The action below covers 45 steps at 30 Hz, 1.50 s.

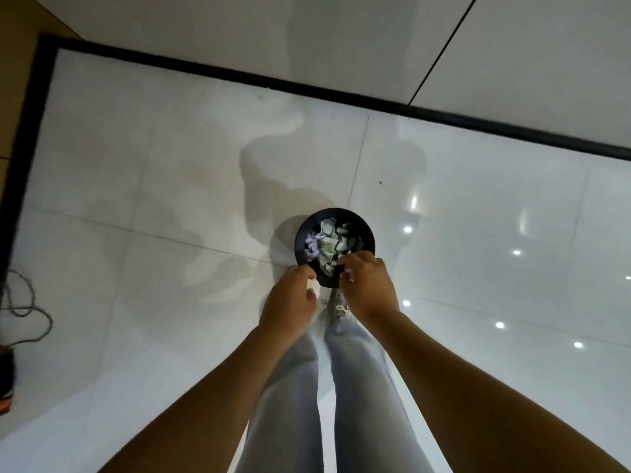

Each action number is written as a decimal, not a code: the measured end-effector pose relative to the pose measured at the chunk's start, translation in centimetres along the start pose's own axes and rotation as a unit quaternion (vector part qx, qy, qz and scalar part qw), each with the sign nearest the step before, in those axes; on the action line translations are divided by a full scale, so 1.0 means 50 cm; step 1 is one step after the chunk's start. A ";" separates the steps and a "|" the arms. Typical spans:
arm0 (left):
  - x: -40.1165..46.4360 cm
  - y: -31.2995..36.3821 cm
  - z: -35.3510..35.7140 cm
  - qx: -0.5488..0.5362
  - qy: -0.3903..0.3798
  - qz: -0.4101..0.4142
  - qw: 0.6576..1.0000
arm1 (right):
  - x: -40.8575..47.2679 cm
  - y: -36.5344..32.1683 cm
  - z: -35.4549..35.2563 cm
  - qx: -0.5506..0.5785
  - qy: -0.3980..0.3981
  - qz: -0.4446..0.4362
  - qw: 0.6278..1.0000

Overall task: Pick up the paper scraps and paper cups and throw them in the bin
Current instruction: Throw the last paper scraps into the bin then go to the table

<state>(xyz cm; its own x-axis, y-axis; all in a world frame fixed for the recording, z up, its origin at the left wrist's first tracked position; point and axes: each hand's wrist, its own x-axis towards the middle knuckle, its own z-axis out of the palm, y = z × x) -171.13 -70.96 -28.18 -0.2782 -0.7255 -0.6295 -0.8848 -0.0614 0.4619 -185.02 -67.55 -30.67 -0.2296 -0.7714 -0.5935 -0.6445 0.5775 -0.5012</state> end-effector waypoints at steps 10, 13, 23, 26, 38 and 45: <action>0.173 -0.084 0.113 0.015 -0.004 0.042 0.999 | 0.156 0.129 0.146 0.055 -0.010 0.077 0.995; 0.226 -0.065 0.135 0.042 -0.020 0.056 0.997 | 0.143 0.148 0.140 0.077 0.017 0.091 0.993; 0.209 0.040 0.096 0.213 -0.089 0.115 0.966 | 0.063 0.095 0.037 0.084 0.022 0.107 0.990; 0.156 0.082 0.037 0.247 -0.085 0.146 0.954 | 0.008 0.046 -0.010 0.074 0.041 0.107 0.991; -0.083 0.261 -0.181 0.367 -0.103 0.336 0.861 | -0.316 -0.125 -0.172 0.130 0.164 0.221 0.952; -0.269 0.342 -0.189 0.401 -0.150 0.474 0.769 | -0.533 -0.152 -0.151 0.183 0.262 0.335 0.886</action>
<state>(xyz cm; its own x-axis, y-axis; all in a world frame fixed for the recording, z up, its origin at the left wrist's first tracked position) -178.99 -68.71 -5.92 -0.9077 0.0150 -0.4194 -0.1436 0.9280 0.3438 -179.49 -53.41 -6.30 -0.8405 -0.1848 -0.5094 0.0230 0.9270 -0.3743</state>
